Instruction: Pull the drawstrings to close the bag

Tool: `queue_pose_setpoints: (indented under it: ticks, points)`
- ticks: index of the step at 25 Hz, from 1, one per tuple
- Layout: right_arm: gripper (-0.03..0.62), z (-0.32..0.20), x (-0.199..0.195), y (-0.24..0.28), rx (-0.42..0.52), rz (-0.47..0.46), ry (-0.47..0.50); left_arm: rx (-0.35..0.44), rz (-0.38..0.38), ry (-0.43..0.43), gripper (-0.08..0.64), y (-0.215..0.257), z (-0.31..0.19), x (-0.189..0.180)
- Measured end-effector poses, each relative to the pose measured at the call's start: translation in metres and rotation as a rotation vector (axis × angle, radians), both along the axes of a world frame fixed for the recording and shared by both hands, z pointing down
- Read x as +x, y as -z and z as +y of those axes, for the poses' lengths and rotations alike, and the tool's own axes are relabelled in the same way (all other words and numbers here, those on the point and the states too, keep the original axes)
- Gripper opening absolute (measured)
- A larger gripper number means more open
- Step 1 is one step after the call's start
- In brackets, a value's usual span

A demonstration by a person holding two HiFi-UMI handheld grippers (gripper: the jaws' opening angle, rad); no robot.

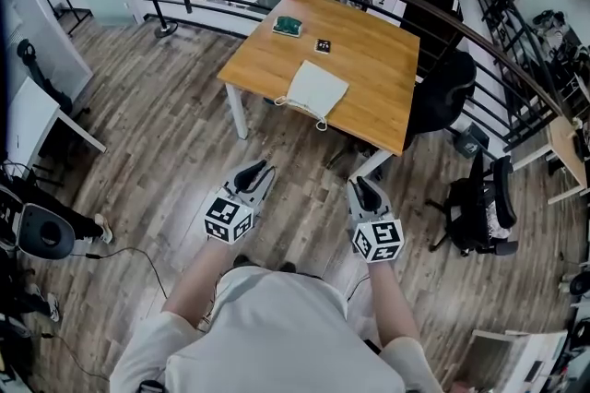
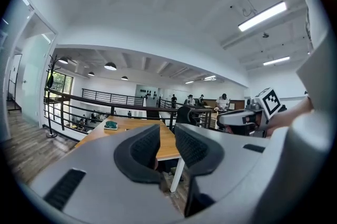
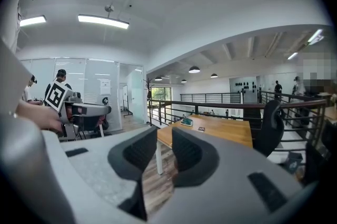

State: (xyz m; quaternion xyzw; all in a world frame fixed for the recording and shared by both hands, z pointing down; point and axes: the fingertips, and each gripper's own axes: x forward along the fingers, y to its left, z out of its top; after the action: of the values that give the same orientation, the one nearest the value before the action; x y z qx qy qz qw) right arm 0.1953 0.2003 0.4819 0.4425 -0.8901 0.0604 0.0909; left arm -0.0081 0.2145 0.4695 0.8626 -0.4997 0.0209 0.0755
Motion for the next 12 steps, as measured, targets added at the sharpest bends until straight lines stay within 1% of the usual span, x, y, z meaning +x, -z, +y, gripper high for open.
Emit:
queue_pose_setpoints:
  ticks: [7,12]
  points:
    - [0.075,-0.005,0.014,-0.004,-0.006,0.006,0.016,-0.008,-0.002,0.032,0.084,-0.003,0.000,0.009]
    - [0.074,-0.011,0.014,-0.008,-0.013,0.004,0.027,-0.007,-0.006,0.051,0.084,-0.004,-0.001,0.008]
